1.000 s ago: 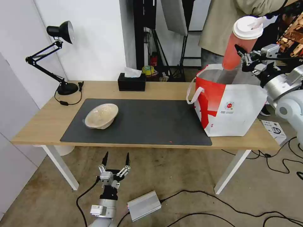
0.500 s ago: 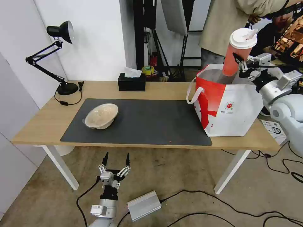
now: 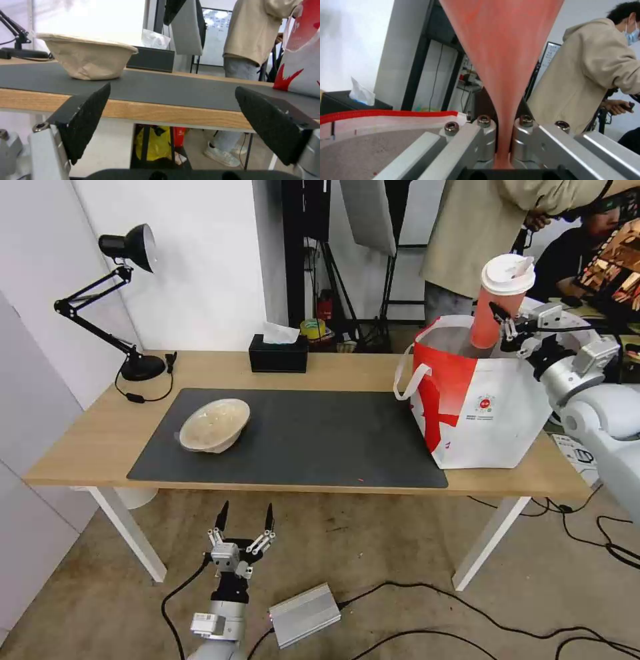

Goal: Pick up the trash from the table and place it into the takeout bag.

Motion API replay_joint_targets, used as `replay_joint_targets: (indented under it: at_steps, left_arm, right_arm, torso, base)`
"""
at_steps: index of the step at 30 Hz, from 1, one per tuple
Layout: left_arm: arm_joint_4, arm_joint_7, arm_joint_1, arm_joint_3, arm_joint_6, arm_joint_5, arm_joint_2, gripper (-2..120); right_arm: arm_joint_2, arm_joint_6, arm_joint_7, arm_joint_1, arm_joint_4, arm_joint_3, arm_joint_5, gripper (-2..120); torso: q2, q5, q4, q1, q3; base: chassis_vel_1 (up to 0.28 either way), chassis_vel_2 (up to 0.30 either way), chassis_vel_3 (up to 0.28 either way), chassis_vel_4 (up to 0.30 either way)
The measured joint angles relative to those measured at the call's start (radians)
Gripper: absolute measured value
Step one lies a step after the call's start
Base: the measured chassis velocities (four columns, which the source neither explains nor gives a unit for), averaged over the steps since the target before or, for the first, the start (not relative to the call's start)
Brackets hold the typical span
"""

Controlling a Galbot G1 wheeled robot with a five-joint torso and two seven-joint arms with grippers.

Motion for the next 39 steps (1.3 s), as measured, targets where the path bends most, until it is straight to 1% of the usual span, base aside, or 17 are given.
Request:
replay_joint_targets:
  at_steps: [2,3,5,8,9,12,16,20,23,27,29,30,33,39]
  left_arm:
    - [0.0,0.0,0.0,0.0,0.0,0.0,0.0,100]
    - [0.0,0.0,0.0,0.0,-0.001,0.0,0.0,100]
    - [0.0,0.0,0.0,-0.001,-0.001,0.0,0.0,100]
    - [0.0,0.0,0.002,-0.001,-0.002,0.0,-0.001,100]
    - [0.0,0.0,0.002,-0.001,-0.002,0.0,-0.001,100]
    - [0.002,0.001,0.003,-0.001,-0.005,0.0,-0.002,100]
    - [0.007,0.001,0.003,0.0,-0.01,0.0,-0.003,100]
    - [0.012,0.001,0.002,0.001,-0.013,0.0,-0.005,100]
    - [0.012,0.001,0.0,0.003,-0.014,-0.001,-0.008,100]
    - [0.012,0.001,-0.001,0.003,-0.014,-0.002,-0.008,100]
    - [0.012,0.001,0.0,0.002,-0.015,-0.003,-0.008,100]
    - [0.011,0.001,0.0,0.001,-0.015,-0.003,-0.008,100]
    - [0.011,0.001,0.002,0.001,-0.016,-0.003,-0.008,100]
    - [0.01,0.002,0.002,-0.001,-0.017,-0.003,-0.007,100]
  right_arm:
    - [0.004,0.0,0.004,0.004,-0.004,-0.005,-0.005,1]
    - [0.006,0.0,0.006,0.006,-0.006,-0.008,-0.008,4]
    - [0.009,0.0,0.009,0.007,-0.009,-0.01,-0.011,6]
    - [0.018,0.0,0.015,0.013,-0.022,-0.016,-0.02,19]
    - [0.018,0.0,0.015,0.013,-0.022,-0.016,-0.02,19]
    - [0.021,0.0,0.017,0.017,-0.035,-0.022,-0.033,30]
    - [0.02,0.0,0.017,0.03,-0.049,-0.033,-0.055,30]
    - [0.017,0.0,0.016,0.045,-0.058,-0.046,-0.1,26]
    - [0.014,-0.005,0.014,0.06,-0.064,-0.057,-0.16,25]
    - [0.01,-0.017,0.012,0.071,-0.066,-0.07,-0.181,24]
    - [0.01,-0.019,0.012,0.074,-0.067,-0.073,-0.183,22]
    - [0.01,-0.021,0.012,0.077,-0.068,-0.075,-0.184,19]
    - [0.01,-0.038,0.013,0.082,-0.07,-0.079,-0.19,17]
    - [-0.007,-0.102,0.023,0.115,-0.072,-0.111,-0.202,10]
  torso:
    - [0.0,0.0,0.0,0.0,0.0]
    - [0.0,0.0,0.0,0.0,0.0]
    - [0.0,0.0,0.0,0.0,0.0]
    - [0.0,0.0,0.0001,0.0,0.0]
    - [0.0,0.0,0.0001,0.0,0.0]
    - [0.0,0.0,0.0,0.0,0.0]
    - [0.0,0.0,0.0,0.0,0.0]
    - [0.0,0.0,0.0,0.0,0.0]
    - [0.0,0.0,0.0,0.0,0.0]
    - [0.0,0.0,0.0,0.0,0.0]
    - [0.0,0.0,0.0,0.0,0.0]
    - [0.0,0.0,0.0,0.0,0.0]
    - [0.0,0.0,0.0,0.0,0.0]
    - [0.0,0.0001,0.0,0.0,0.0]
  base:
    - [0.0,0.0,0.0,0.0]
    - [0.0,0.0,0.0,0.0]
    - [0.0,0.0,0.0,0.0]
    - [0.0,0.0,0.0,0.0]
    - [0.0,0.0,0.0,0.0]
    - [0.0,0.0,0.0,0.0]
    - [0.0,0.0,0.0,0.0]
    - [0.0,0.0,0.0,0.0]
    - [0.0,0.0,0.0,0.0]
    - [0.0,0.0,0.0,0.0]
    - [0.0,0.0,0.0,0.0]
    - [0.0,0.0,0.0,0.0]
    - [0.0,0.0,0.0,0.0]
    - [0.0,0.0,0.0,0.0]
